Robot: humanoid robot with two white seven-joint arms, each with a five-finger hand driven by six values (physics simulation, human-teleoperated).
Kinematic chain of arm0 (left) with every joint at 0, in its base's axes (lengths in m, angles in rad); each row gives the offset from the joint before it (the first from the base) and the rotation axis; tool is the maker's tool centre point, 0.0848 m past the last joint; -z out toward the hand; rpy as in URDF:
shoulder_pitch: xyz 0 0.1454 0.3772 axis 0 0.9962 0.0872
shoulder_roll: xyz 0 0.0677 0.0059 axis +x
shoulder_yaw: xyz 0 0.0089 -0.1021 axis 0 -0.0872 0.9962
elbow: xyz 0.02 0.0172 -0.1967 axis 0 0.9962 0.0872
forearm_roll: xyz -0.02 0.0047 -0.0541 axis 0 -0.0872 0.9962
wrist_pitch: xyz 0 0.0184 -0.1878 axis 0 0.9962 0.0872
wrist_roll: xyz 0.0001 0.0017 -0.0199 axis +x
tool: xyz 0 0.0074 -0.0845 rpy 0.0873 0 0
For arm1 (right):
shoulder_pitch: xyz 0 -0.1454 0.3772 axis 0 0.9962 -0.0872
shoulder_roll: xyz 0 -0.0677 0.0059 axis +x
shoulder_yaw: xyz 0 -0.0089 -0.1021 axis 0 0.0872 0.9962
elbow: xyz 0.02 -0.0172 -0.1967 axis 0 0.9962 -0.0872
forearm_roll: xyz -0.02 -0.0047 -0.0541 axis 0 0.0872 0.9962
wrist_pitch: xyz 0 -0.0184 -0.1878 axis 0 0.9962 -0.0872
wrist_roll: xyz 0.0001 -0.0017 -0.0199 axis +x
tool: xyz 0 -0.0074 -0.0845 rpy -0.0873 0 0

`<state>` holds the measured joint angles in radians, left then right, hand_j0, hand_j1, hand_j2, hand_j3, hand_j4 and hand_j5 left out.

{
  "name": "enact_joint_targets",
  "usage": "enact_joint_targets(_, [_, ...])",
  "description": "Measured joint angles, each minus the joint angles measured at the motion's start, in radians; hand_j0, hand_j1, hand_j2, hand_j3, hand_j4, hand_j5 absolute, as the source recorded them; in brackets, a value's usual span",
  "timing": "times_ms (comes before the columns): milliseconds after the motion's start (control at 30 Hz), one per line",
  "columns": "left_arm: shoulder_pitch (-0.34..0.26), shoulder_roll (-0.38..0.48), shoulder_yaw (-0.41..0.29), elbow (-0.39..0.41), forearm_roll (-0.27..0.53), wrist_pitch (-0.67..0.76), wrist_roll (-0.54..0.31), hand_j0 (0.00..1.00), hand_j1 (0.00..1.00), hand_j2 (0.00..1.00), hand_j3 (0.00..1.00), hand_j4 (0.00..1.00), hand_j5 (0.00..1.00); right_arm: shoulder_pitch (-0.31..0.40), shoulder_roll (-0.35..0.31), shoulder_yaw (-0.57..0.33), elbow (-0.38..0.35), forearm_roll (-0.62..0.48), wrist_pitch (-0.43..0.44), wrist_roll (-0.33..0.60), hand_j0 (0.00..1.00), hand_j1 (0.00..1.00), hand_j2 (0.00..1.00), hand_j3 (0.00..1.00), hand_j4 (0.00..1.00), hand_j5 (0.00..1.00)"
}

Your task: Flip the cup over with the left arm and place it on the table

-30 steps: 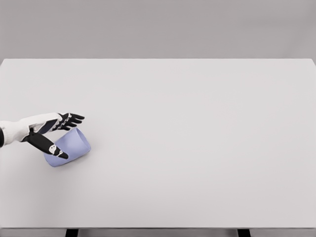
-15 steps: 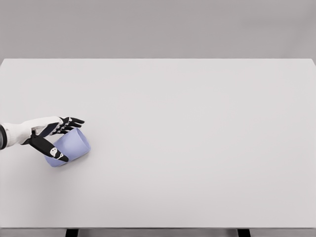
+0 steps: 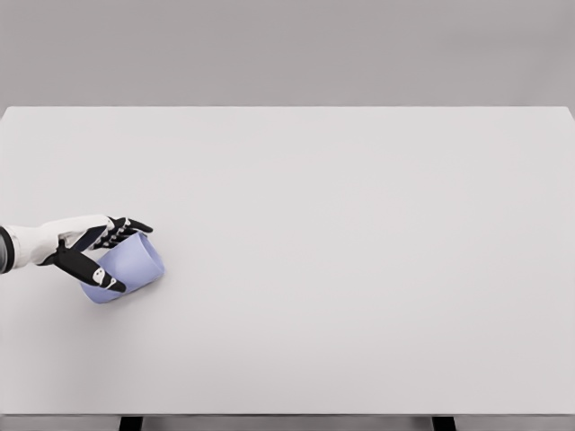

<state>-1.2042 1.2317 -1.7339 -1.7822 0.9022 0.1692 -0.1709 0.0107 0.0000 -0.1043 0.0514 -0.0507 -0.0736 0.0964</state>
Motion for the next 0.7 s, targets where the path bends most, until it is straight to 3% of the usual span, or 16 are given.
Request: enact_joint_targets(700, [-0.008,-0.006,0.001,0.0,0.037,0.001,-0.003,0.67,0.67,0.67,0.67,0.67,0.67,0.0,0.0,0.0,0.0,0.0,0.0,0.0,1.0,1.0,1.0,1.0,1.0,1.0])
